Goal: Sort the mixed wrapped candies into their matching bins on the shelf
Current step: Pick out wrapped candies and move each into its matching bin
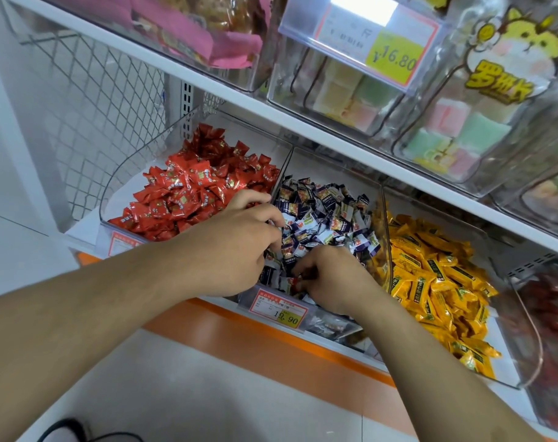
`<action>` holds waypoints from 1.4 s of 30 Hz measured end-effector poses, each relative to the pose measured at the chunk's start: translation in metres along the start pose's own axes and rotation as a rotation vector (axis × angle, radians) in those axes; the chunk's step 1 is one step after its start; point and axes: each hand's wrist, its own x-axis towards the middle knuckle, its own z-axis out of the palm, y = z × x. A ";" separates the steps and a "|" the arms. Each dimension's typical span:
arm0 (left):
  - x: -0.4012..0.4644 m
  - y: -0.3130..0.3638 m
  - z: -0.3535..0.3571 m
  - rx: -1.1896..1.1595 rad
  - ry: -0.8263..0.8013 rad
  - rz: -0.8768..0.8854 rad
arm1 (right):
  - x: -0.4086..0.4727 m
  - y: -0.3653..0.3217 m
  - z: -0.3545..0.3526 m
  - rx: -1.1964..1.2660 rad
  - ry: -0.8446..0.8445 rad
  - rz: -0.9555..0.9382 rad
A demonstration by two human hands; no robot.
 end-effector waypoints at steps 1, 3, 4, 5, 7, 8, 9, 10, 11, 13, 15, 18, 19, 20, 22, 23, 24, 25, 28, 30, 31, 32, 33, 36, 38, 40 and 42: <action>0.000 0.000 0.000 0.001 0.000 0.000 | 0.000 0.000 0.000 0.002 0.012 0.001; 0.000 -0.001 0.000 0.004 0.000 0.003 | 0.001 0.001 -0.002 0.011 0.049 0.013; 0.000 -0.001 0.000 0.003 -0.001 0.005 | 0.000 0.002 -0.003 0.022 0.066 0.026; 0.000 -0.001 0.000 0.003 -0.003 0.006 | -0.002 0.002 -0.006 0.036 0.084 0.038; 0.000 -0.002 0.000 0.008 -0.003 0.012 | -0.007 0.002 -0.012 0.077 0.122 0.048; 0.000 -0.002 0.000 0.010 -0.003 0.017 | -0.009 0.001 -0.015 0.105 0.146 0.049; 0.000 -0.002 0.000 0.013 -0.001 0.020 | -0.011 0.000 -0.019 0.134 0.174 0.050; 0.001 -0.002 0.000 0.016 0.001 0.025 | -0.014 -0.002 -0.024 0.156 0.207 0.050; 0.000 -0.002 -0.001 0.017 0.004 0.030 | -0.017 -0.003 -0.028 0.173 0.243 0.055; 0.000 -0.003 -0.002 0.016 0.017 0.041 | -0.022 -0.005 -0.038 0.240 0.304 0.069; 0.000 -0.002 -0.005 0.016 0.051 0.046 | -0.026 -0.008 -0.047 0.361 0.336 0.073; -0.002 0.005 -0.012 -0.038 0.102 0.024 | -0.033 -0.018 -0.056 0.626 0.324 0.027; -0.003 0.009 -0.014 -0.067 0.122 0.023 | -0.036 -0.023 -0.059 0.707 0.315 0.001; -0.003 0.013 -0.016 -0.097 0.145 0.027 | -0.039 -0.027 -0.060 0.772 0.312 -0.019; -0.005 0.021 -0.019 -0.183 0.197 0.027 | -0.042 -0.035 -0.061 0.860 0.314 -0.048; -0.006 0.025 -0.021 -0.245 0.226 0.014 | -0.043 -0.038 -0.061 0.895 0.310 -0.059; -0.007 0.028 -0.022 -0.302 0.247 -0.005 | -0.044 -0.040 -0.061 0.927 0.304 -0.069; -0.008 0.030 -0.024 -0.336 0.265 -0.022 | -0.044 -0.041 -0.062 0.958 0.296 -0.075; -0.007 0.022 -0.032 -0.274 0.336 -0.085 | -0.043 -0.037 -0.062 0.993 0.273 -0.080; -0.006 0.006 -0.037 -0.212 0.374 -0.188 | -0.039 -0.030 -0.058 0.892 0.282 -0.055; -0.005 -0.002 -0.038 -0.171 0.384 -0.234 | -0.035 -0.027 -0.055 0.812 0.273 -0.043; -0.005 -0.010 -0.038 -0.125 0.377 -0.253 | -0.031 -0.024 -0.049 0.722 0.246 -0.042; -0.006 -0.015 -0.038 -0.097 0.356 -0.244 | -0.026 -0.023 -0.043 0.623 0.203 -0.052; -0.006 -0.013 -0.033 -0.091 0.218 -0.146 | -0.010 -0.024 -0.021 0.371 0.011 -0.137; -0.004 -0.009 -0.027 -0.092 0.121 -0.101 | 0.002 -0.023 -0.008 0.268 -0.072 -0.215; -0.003 -0.008 -0.020 -0.117 0.070 -0.086 | 0.011 -0.020 0.000 0.236 -0.091 -0.258; -0.001 -0.011 -0.016 -0.143 0.054 -0.080 | 0.014 -0.015 0.000 0.200 -0.064 -0.242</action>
